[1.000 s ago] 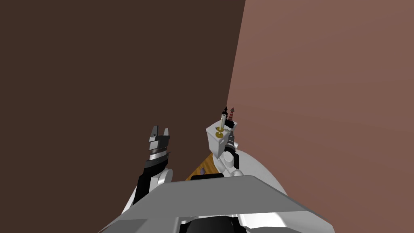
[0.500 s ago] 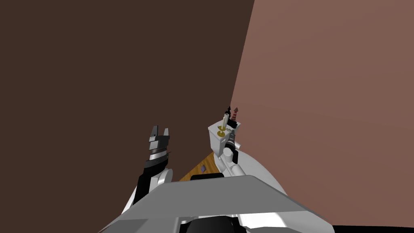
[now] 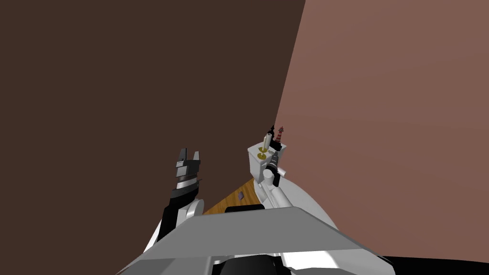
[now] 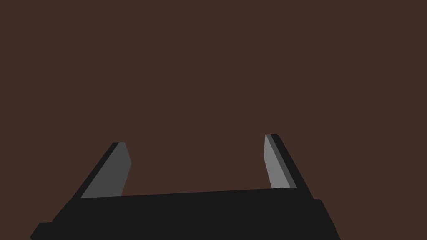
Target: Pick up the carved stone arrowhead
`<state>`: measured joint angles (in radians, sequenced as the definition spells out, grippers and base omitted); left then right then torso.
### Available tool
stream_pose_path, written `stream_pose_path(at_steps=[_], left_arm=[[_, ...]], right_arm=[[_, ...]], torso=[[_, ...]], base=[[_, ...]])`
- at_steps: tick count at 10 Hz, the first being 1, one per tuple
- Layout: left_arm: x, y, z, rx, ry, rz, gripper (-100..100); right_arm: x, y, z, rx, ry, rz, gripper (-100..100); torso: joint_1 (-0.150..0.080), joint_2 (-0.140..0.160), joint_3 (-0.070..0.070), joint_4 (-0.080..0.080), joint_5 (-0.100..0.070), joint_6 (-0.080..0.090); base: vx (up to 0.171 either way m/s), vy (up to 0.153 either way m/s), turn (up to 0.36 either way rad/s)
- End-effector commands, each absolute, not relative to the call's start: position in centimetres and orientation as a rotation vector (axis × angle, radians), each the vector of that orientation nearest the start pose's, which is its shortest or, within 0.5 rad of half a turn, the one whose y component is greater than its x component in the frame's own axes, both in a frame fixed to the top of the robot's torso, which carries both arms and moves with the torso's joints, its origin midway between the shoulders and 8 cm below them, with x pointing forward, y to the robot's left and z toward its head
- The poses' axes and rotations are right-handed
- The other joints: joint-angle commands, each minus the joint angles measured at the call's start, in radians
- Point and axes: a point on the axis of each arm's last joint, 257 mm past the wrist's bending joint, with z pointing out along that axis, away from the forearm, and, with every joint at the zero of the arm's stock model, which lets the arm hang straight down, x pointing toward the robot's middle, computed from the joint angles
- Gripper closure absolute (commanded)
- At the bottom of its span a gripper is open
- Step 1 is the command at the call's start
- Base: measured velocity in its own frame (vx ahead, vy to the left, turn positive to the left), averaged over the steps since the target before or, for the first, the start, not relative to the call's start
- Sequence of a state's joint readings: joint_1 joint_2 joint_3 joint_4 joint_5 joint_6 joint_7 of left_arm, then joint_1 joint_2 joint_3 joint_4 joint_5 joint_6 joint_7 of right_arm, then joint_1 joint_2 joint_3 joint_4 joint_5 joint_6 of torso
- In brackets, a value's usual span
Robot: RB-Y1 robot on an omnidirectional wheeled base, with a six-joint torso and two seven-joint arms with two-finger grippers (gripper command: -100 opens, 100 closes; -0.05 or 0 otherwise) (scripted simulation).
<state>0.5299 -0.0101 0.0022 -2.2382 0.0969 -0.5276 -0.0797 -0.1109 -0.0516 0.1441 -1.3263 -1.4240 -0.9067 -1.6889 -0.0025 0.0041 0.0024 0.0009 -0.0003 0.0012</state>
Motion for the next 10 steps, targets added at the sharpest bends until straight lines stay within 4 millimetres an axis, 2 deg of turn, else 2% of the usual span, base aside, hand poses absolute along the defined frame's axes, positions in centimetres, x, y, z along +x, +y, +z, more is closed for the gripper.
stream_pose_path(at_steps=[1,3,5,6,10], left_arm=[[34.2,29.8,0.1,-0.730,0.590,-1.262,0],[34.2,29.8,0.1,-0.730,0.590,-1.262,0],[34.2,29.8,0.1,-0.730,0.590,-1.262,0],[34.2,29.8,0.1,-0.730,0.590,-1.262,0],[34.2,29.8,0.1,-0.730,0.590,-1.262,0]], right_arm=[[50.4,-36.5,-24.1,-0.856,1.645,-1.872,-100],[51.4,-37.6,-23.7,-0.820,1.680,-1.892,-100],[51.2,-37.4,-23.8,-0.827,1.678,-1.890,-100],[51.2,-37.5,-23.8,-0.826,1.679,-1.891,100],[51.2,-37.5,-23.8,-0.826,1.679,-1.891,100]], torso=[[0.000,0.000,0.000,0.000,0.000,0.000],[0.000,0.001,0.000,0.000,0.000,-0.001],[-0.001,0.001,0.000,0.000,0.000,0.000],[0.000,-0.002,-0.001,0.000,0.000,0.000],[0.002,-0.004,-0.003,-0.001,0.000,0.000]], base=[[-0.065,-0.021,0.118],[-0.096,-0.040,0.235],[-0.051,-0.028,0.037],[-0.006,-0.003,0.001],[0.000,0.000,0.000]])
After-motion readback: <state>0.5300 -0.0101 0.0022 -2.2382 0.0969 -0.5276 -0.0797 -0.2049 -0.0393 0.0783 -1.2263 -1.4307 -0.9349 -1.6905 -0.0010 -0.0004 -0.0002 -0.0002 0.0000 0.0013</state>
